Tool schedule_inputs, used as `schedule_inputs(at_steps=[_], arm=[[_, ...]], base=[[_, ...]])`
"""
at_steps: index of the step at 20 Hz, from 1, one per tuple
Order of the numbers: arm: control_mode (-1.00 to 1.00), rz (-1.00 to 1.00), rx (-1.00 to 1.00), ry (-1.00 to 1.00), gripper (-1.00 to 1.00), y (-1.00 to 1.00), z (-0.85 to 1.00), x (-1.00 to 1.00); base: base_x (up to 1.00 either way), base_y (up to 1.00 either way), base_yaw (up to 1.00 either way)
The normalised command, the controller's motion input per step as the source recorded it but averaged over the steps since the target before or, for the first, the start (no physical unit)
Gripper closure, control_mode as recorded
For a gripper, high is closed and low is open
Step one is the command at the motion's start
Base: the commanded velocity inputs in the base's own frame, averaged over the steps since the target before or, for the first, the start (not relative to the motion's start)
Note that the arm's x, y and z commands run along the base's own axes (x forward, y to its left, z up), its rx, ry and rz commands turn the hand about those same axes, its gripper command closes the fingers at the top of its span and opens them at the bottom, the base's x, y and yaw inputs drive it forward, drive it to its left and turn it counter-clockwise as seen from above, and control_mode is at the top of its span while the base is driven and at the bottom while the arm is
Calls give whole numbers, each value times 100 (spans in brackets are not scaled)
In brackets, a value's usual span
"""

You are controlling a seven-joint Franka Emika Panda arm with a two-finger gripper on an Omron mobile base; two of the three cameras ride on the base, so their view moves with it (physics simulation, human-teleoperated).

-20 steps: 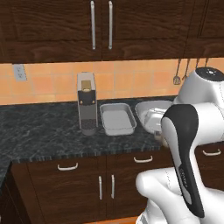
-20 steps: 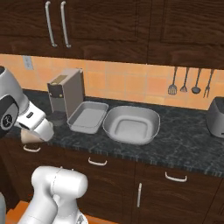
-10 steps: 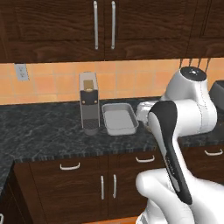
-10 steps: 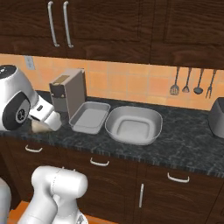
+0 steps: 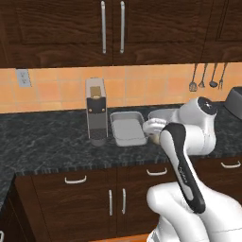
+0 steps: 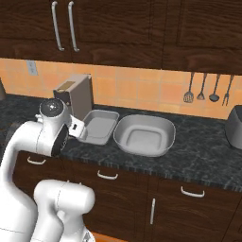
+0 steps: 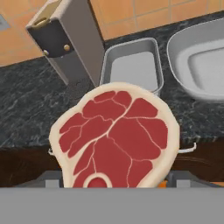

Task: Place one avocado and one steak in each tupperware on the nearby counter, to pack two identical lunches.

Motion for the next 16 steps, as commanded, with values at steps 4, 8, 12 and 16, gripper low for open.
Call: schedule_inputs(at_steps=[4,8,12,16], arm=[[-100,0,2,5,100,0,-3,80],[-100,-4,0,15,100,0,-12,86],[-100,-6,-1,13,100,0,-16,88],[-100,-5,-8,2,100,9,-24,65]], base=[[0,0,0],[0,0,0],[0,0,0],[0,0,0]])
